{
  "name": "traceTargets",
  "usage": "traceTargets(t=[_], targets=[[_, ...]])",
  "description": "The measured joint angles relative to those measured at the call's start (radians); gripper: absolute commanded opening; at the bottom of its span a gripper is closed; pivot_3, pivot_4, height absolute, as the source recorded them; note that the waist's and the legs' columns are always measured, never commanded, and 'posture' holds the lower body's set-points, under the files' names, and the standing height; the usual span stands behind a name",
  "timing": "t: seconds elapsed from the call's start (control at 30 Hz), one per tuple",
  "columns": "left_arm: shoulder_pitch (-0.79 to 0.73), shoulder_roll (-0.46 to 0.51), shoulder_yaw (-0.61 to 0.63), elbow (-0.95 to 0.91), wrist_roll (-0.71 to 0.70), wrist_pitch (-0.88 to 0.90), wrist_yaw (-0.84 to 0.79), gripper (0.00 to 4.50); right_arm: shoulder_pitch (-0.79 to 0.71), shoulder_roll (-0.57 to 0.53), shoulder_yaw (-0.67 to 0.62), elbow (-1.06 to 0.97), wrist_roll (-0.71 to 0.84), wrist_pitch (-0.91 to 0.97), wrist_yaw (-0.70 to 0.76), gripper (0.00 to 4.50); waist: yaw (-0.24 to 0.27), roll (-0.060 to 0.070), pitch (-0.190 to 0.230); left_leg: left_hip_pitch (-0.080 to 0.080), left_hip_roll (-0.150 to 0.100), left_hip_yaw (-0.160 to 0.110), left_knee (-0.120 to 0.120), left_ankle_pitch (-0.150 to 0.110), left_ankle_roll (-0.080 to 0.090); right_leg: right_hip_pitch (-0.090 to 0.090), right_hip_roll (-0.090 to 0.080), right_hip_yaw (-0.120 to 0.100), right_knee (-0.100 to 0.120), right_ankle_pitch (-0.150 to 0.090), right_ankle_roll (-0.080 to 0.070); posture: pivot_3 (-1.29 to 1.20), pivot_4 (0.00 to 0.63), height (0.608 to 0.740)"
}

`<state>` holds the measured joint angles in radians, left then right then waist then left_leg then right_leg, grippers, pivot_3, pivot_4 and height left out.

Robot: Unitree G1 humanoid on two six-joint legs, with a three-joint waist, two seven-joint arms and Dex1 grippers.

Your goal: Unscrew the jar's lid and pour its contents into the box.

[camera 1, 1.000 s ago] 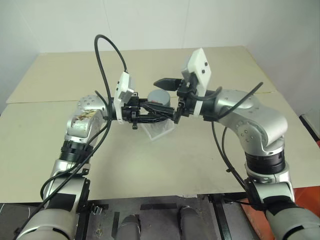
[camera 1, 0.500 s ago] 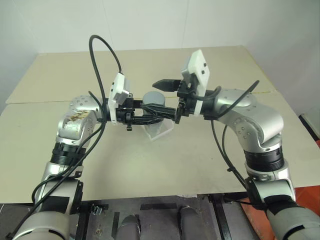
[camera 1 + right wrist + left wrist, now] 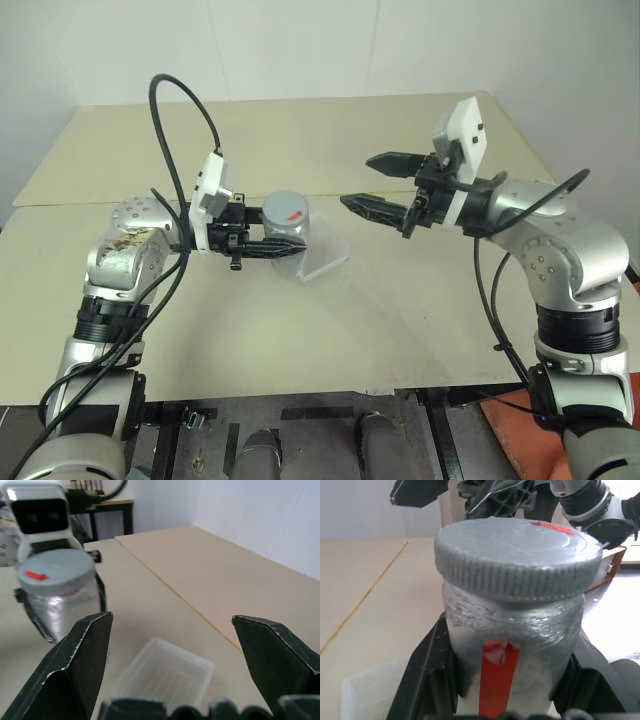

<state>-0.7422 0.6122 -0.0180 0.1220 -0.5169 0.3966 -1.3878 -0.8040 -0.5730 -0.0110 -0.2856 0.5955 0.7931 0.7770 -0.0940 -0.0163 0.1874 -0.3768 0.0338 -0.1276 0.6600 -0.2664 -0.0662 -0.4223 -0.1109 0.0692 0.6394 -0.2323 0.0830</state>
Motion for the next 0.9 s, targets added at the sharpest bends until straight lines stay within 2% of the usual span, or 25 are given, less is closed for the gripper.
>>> traceTargets(t=[0.23,0.47,0.9], targets=[[-0.014,-0.072,-0.022,0.005,0.004,-0.006,0.025,1.93,-0.053,0.101,0.025,-0.061,0.045,0.015,-0.054,4.45,-0.002,0.000,0.000,0.000,0.000,0.000,0.000,0.000,0.000,0.000,0.000,0.000,0.000,0.000,0.000,0.00,0.150,0.740],[-0.044,-0.110,-0.042,0.016,0.006,-0.021,0.022,1.93,-0.076,0.181,0.137,-0.048,0.004,0.014,-0.091,4.45,-0.003,0.000,0.000,0.000,0.000,0.000,0.000,0.000,0.000,0.000,0.000,0.000,0.000,0.000,0.000,0.00,0.150,0.740],[-0.044,-0.091,-0.040,0.024,0.005,-0.020,0.023,1.93,-0.086,0.168,0.157,-0.003,-0.042,-0.002,-0.057,4.45,-0.003,0.000,0.000,0.000,0.000,0.000,0.000,0.000,0.000,0.000,0.000,0.000,0.000,0.000,0.000,0.00,0.150,0.740]])
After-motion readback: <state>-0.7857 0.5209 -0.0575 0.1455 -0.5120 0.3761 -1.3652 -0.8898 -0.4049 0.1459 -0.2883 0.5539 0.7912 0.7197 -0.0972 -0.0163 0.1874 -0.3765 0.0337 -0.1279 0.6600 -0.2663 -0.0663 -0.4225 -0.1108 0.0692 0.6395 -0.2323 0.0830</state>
